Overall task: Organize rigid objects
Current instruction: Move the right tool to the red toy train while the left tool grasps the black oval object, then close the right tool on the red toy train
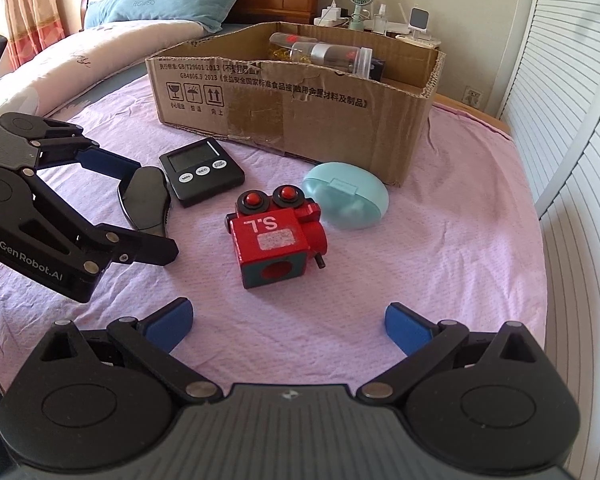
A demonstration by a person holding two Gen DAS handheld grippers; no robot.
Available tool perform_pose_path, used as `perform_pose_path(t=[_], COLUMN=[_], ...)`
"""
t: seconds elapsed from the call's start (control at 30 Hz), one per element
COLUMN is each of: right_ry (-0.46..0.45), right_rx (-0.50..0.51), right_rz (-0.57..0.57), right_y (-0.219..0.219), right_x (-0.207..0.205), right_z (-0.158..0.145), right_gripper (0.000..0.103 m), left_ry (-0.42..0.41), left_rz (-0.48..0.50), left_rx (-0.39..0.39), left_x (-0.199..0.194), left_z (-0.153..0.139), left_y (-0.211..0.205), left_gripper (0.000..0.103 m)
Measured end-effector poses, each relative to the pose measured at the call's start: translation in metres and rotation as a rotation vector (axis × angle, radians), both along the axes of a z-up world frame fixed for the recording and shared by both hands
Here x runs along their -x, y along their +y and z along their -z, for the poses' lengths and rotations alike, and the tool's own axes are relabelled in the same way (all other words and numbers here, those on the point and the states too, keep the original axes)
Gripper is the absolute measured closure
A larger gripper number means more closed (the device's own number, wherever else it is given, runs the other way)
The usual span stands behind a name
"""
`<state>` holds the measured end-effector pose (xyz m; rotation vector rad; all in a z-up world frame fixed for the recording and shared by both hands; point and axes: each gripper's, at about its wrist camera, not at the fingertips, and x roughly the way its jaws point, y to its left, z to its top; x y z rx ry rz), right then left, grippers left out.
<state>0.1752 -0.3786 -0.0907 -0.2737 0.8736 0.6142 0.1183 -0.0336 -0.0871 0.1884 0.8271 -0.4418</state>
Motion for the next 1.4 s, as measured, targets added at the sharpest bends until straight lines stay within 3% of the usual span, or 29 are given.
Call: perform_pose_path(t=[0.5, 0.67, 1.03, 1.2, 1.4], right_ry=[0.003, 0.003, -0.019, -0.018, -0.011], right_rx=[0.001, -0.002, 0.003, -0.001, -0.001], right_rz=[-0.191, -0.156, -0.111, -0.106, -0.086], right_y=[0.047, 0.043, 0.036, 0.036, 0.034], right_x=[-0.013, -0.013, -0.022, -0.024, -0.026], right_z=[-0.001, -0.002, -0.010, -0.010, -0.012], right_gripper=[0.000, 0.000, 0.030, 0.034, 0.046], left_ry=[0.018, 0.011, 0.012, 0.017, 0.043], left_rz=[-0.084, -0.084, -0.076, -0.049, -0.017], left_rx=[-0.008, -0.006, -0.011, -0.014, -0.030], left_x=[0.004, 0.003, -0.002, -0.005, -0.009], left_z=[-0.001, 0.000, 0.000, 0.000, -0.003], left_y=[0.035, 0.035, 0.033, 0.034, 0.032], left_gripper=[0.013, 0.013, 0.011, 0.010, 0.013])
